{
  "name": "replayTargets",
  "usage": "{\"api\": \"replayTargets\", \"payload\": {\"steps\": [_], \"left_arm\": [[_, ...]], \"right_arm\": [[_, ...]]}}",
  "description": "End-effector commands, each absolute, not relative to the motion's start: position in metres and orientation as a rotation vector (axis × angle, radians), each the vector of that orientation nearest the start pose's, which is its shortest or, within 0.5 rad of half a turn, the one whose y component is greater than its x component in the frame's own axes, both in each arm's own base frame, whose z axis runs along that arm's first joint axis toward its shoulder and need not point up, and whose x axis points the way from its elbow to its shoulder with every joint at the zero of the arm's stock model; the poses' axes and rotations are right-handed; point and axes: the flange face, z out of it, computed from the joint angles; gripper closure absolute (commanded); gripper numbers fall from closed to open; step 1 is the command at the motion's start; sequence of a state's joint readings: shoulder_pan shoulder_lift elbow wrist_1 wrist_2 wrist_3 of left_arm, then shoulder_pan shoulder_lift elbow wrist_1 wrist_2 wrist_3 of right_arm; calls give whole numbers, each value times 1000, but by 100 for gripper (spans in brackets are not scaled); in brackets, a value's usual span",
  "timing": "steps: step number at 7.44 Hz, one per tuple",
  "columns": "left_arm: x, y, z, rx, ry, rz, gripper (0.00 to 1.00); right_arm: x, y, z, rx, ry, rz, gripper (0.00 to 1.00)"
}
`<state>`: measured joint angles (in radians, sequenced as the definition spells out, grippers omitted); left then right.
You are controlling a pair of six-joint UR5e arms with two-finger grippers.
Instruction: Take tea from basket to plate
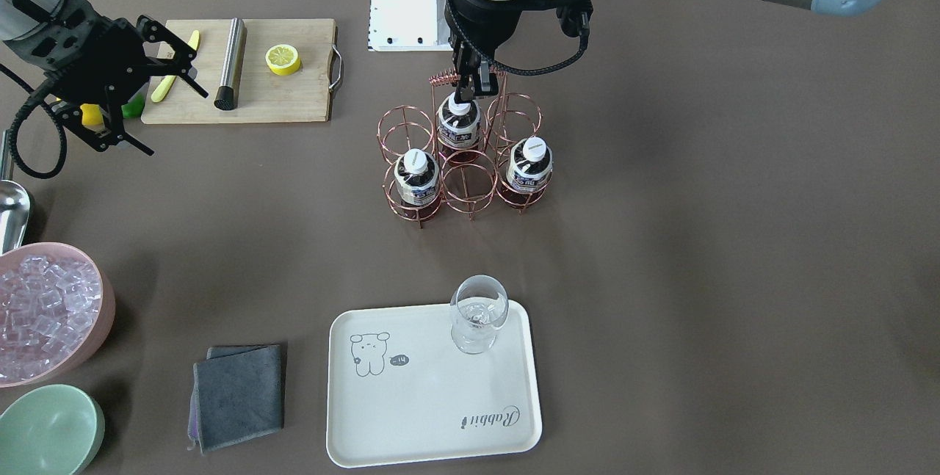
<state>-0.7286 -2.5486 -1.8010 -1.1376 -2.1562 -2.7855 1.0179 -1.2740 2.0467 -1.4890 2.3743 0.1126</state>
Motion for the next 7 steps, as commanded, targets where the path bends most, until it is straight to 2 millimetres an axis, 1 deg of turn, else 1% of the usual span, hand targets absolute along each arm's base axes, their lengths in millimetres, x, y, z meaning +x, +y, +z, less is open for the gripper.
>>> {"api": "replayTargets", "payload": {"steps": [1, 2, 3, 4, 5, 6, 7], "left_arm": [[412, -471, 23, -807, 668, -1558, 100], [412, -471, 24, -806, 669, -1556, 100], [412, -471, 24, -807, 668, -1558, 100], [416, -469, 26, -809, 670, -1550, 100], [416, -469, 27, -809, 673, -1548, 100], [415, -469, 29, -808, 672, -1547, 100], [415, -469, 30, -807, 674, -1547, 100]], "right_arm": [[-259, -483, 236, 637, -1034, -733, 0], [-275, -481, 219, 677, -1023, -747, 0], [-291, -474, 215, 735, -1022, -769, 0], [-312, -463, 207, 808, -1031, -753, 0], [-339, -458, 200, 856, -1037, -749, 1], [-365, -455, 202, 880, -1039, -740, 1], [-382, -447, 201, 922, -1041, -716, 1]]}}
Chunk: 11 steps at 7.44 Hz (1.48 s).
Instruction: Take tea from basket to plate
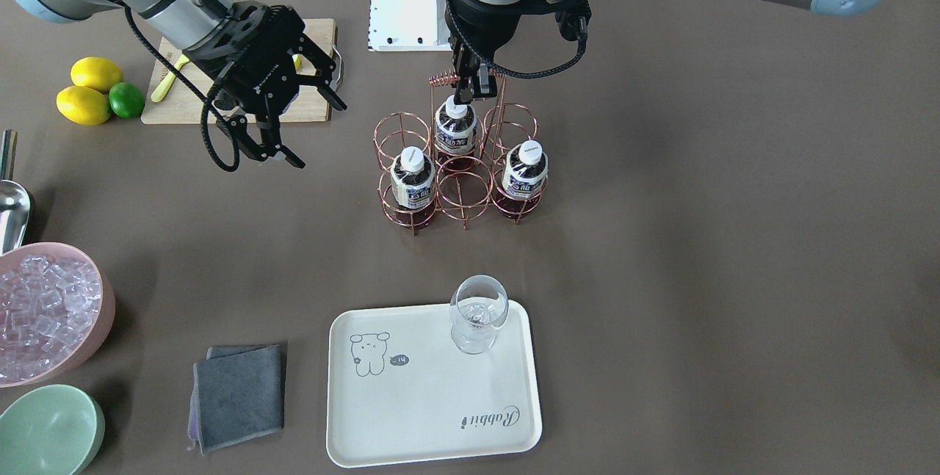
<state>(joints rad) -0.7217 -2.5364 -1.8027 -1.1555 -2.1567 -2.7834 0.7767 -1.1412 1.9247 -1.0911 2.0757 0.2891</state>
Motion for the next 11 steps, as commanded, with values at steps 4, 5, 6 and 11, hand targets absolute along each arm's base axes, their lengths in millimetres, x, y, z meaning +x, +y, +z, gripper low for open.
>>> {"api": "replayTargets", "payload": {"steps": [4, 5, 6, 11], "left_arm": [[405, -461, 38, -808, 685, -1544, 100], [399, -456, 44, -811, 690, -1541, 100], [399, -456, 44, -812, 689, -1544, 100], [400, -457, 44, -813, 686, -1547, 100]], "right_arm": [[-407, -445, 164, 945, -1098, -713, 2], [-415, -442, 166, 940, -1104, -722, 2], [-424, -446, 175, 948, -1112, -724, 3], [-446, -441, 173, 936, -1137, -694, 9]]}}
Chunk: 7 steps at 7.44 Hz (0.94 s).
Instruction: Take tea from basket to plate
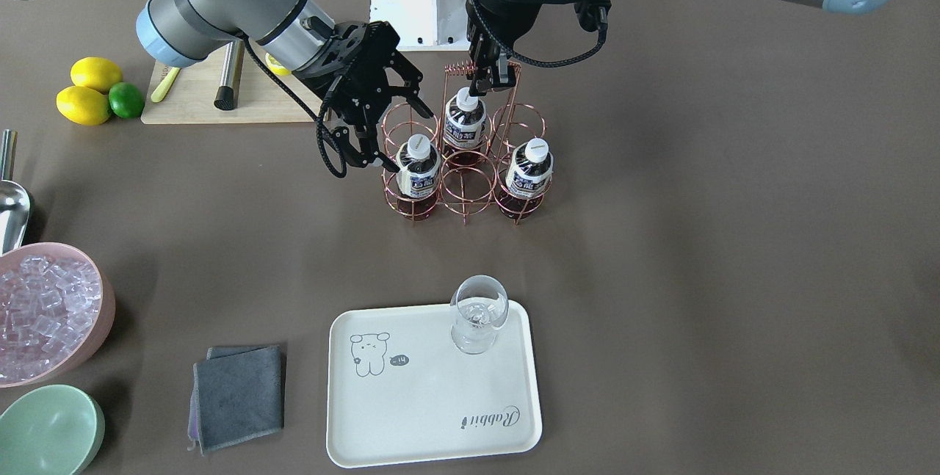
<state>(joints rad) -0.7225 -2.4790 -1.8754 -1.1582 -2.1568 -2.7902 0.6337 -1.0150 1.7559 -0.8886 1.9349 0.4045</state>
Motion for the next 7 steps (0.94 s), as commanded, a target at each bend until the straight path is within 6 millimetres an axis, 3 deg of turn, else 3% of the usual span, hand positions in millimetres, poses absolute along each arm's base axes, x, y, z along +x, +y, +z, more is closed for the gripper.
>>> {"api": "replayTargets", "payload": {"steps": [1, 5, 7], "left_arm": [[400, -457, 44, -813, 686, -1547, 100], [400, -457, 43, -813, 686, -1547, 100], [400, -457, 43, -814, 686, -1549, 100]], "right_arm": [[-448, -440, 173, 935, -1138, -695, 17], [-451, -439, 175, 936, -1133, -695, 21], [-452, -438, 175, 935, -1133, -696, 34]]}}
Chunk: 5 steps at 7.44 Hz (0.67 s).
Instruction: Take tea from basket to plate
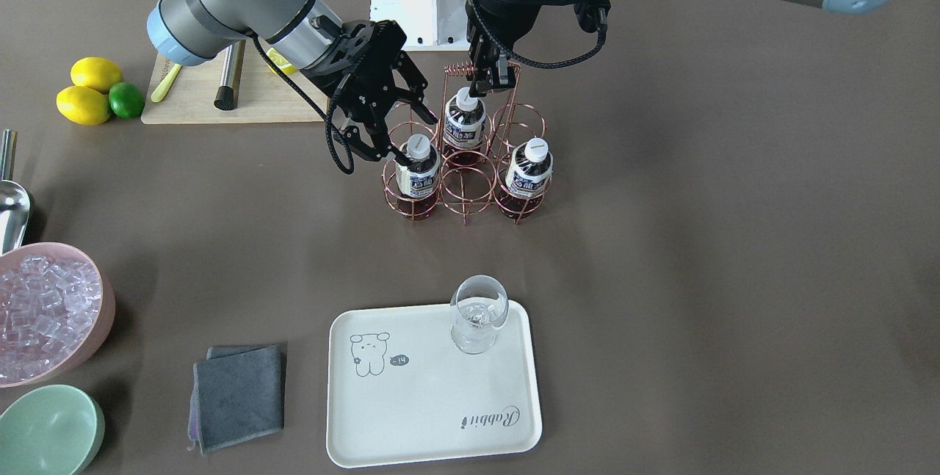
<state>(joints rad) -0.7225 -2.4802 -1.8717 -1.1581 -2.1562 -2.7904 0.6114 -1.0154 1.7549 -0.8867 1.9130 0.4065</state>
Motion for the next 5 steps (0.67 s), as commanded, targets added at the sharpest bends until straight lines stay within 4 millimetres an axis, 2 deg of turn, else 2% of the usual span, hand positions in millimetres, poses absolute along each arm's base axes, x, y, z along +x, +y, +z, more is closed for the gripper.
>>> {"api": "replayTargets", "payload": {"steps": [1, 3, 4, 5], "left_arm": [[400, -457, 43, -814, 686, -1549, 100], [401, -458, 43, -814, 684, -1550, 100], [401, -458, 44, -813, 683, -1550, 100], [401, -458, 44, -813, 683, -1551, 100]], "right_arm": [[-452, -438, 175, 936, -1133, -695, 39], [-452, -438, 176, 933, -1131, -695, 44], [-452, -438, 176, 933, -1131, -695, 50], [-452, -439, 175, 936, -1130, -693, 63]]}}
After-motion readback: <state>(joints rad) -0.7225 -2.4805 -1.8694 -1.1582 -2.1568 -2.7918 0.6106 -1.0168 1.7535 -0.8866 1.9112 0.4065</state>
